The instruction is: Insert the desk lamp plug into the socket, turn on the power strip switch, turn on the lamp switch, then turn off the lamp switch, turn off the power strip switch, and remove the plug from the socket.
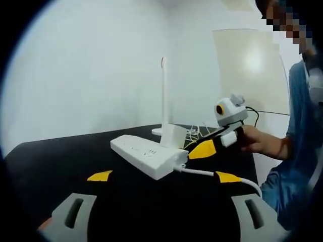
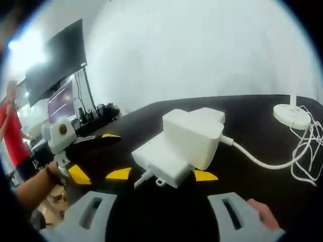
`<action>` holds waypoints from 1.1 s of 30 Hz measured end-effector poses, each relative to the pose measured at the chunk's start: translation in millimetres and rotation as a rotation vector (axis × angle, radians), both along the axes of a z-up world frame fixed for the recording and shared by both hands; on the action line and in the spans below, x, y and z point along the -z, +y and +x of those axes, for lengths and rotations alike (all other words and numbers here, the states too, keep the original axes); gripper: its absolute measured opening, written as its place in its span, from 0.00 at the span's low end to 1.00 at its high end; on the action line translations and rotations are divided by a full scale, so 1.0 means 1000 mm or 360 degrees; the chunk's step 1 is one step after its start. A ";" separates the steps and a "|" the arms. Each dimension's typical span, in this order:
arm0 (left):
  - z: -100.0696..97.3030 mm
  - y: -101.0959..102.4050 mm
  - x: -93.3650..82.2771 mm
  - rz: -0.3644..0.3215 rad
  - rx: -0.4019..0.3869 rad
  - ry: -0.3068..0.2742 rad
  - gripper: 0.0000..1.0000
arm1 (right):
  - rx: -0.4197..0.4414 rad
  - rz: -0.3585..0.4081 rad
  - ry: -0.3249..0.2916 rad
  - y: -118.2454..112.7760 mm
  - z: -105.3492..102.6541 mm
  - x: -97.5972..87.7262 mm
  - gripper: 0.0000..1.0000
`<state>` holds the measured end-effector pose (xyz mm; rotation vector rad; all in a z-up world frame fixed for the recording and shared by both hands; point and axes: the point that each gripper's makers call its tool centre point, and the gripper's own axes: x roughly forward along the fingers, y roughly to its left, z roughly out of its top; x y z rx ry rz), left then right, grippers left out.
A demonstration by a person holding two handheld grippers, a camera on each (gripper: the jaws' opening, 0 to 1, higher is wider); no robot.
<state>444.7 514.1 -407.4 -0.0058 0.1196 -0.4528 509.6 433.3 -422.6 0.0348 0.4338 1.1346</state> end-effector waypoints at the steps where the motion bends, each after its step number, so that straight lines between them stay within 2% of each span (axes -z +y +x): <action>1: 0.000 0.000 0.000 -0.0001 -0.0001 -0.0002 0.76 | 0.0015 -0.0001 -0.0006 0.000 0.002 0.000 0.45; 8: 0.000 0.000 -0.001 0.0002 -0.0005 -0.0008 0.75 | 0.0086 0.0005 -0.0015 0.003 0.011 0.007 0.44; 17: 0.000 0.000 -0.002 -0.0004 -0.0010 -0.0018 0.75 | 0.0150 0.0027 0.0003 0.002 0.015 0.006 0.41; 33: 0.001 0.004 0.001 0.0011 -0.0018 -0.0006 0.74 | 0.0153 0.0025 -0.0018 0.002 0.015 0.006 0.37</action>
